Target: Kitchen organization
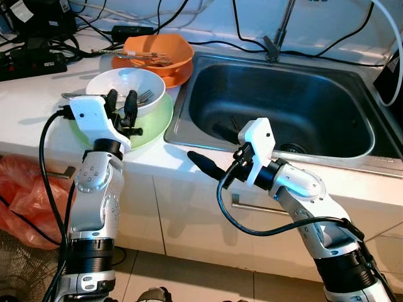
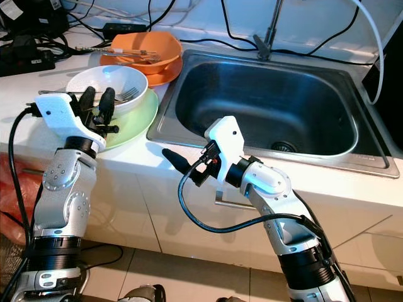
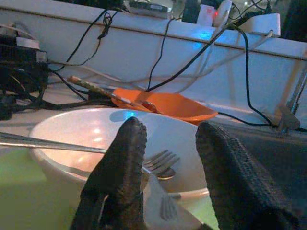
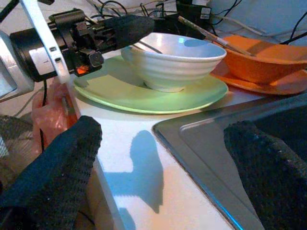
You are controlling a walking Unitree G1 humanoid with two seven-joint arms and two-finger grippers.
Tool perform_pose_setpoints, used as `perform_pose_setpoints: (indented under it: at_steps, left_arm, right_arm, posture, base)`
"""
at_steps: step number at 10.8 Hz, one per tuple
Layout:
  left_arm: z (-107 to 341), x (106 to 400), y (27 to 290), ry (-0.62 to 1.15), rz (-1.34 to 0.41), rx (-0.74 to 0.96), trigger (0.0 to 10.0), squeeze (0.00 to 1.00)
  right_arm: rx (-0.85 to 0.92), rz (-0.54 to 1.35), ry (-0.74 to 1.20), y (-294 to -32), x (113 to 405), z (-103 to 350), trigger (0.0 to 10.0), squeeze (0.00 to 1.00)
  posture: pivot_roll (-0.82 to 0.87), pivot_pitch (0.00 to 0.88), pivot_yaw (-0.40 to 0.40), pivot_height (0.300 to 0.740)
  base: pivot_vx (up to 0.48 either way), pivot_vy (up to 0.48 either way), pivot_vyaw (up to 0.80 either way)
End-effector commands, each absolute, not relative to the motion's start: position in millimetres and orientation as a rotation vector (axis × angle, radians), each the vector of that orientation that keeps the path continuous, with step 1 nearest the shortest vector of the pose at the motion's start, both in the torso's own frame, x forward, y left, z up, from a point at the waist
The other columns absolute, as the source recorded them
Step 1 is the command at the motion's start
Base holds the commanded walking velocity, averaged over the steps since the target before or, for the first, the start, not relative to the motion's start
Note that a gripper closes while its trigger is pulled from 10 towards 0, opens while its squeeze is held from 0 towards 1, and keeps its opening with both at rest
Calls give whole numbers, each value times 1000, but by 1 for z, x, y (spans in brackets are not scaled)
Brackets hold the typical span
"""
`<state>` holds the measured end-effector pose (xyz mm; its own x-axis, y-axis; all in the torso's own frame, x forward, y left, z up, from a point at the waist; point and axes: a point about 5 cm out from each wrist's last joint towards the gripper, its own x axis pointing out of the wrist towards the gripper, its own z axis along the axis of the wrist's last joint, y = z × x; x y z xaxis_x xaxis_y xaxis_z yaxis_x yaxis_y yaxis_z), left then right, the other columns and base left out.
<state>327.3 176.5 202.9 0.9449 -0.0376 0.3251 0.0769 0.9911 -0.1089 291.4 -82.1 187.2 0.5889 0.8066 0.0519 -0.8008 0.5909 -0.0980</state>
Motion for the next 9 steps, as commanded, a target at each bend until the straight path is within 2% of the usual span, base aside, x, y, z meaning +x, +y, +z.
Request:
perform_pose_setpoints:
  at_steps: [1, 9]
  left_arm:
    - [206, 329, 171, -329, -84, -126, 0, 0]
    - [216, 329, 159, -326, -103, -186, 0, 0]
  right_arm:
    - [-74, 936, -93, -82, 289, 187, 10000, 0]
    - [-82, 888, -106, -84, 298, 190, 10000, 0]
  posture:
    - [34, 92, -20, 740]
    - [27, 94, -31, 740]
  base:
    - [0, 0, 0]
    - [0, 0, 0]
